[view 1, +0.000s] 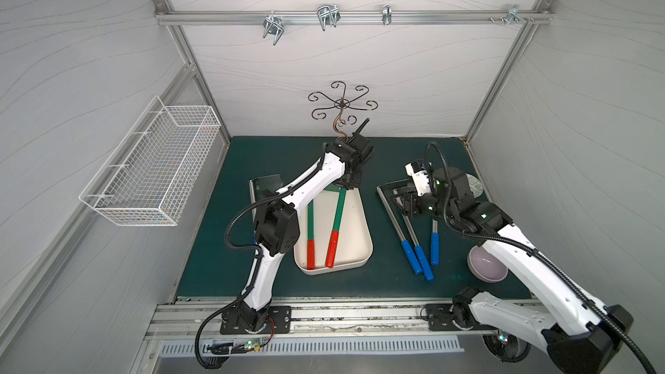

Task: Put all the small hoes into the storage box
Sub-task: Place the hoe in the storage box.

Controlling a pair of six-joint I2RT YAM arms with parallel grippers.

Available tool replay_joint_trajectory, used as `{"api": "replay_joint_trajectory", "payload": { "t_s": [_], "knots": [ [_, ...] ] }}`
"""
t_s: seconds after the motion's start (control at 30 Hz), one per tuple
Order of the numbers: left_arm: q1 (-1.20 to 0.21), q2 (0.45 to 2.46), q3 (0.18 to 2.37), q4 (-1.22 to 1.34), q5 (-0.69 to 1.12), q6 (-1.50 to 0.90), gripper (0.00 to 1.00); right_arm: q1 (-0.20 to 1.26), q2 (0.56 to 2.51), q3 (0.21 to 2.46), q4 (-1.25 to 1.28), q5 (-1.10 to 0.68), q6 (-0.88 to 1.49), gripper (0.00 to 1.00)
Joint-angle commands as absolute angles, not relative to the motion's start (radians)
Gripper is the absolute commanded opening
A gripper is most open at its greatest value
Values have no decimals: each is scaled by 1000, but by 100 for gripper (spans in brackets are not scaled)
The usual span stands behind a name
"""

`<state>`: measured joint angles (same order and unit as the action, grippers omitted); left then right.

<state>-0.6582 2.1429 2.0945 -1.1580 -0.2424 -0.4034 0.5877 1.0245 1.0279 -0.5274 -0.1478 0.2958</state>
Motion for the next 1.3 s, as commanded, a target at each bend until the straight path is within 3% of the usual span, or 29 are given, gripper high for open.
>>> {"api": "replay_joint_trajectory", "payload": {
  "t_s": [0.0, 0.8, 1.27],
  "knots": [
    [-663, 2161, 2175, -1188, -321, -377, 0, 591, 1005, 1026, -545, -145, 283, 48],
    [-666, 2401, 2396, -1274, -385, -396, 0, 592, 999, 996, -535, -152, 287, 48],
    [-664, 2486, 2402, -1342, -422, -417, 0, 593, 1012, 988, -527, -158, 292, 48]
  ]
}}
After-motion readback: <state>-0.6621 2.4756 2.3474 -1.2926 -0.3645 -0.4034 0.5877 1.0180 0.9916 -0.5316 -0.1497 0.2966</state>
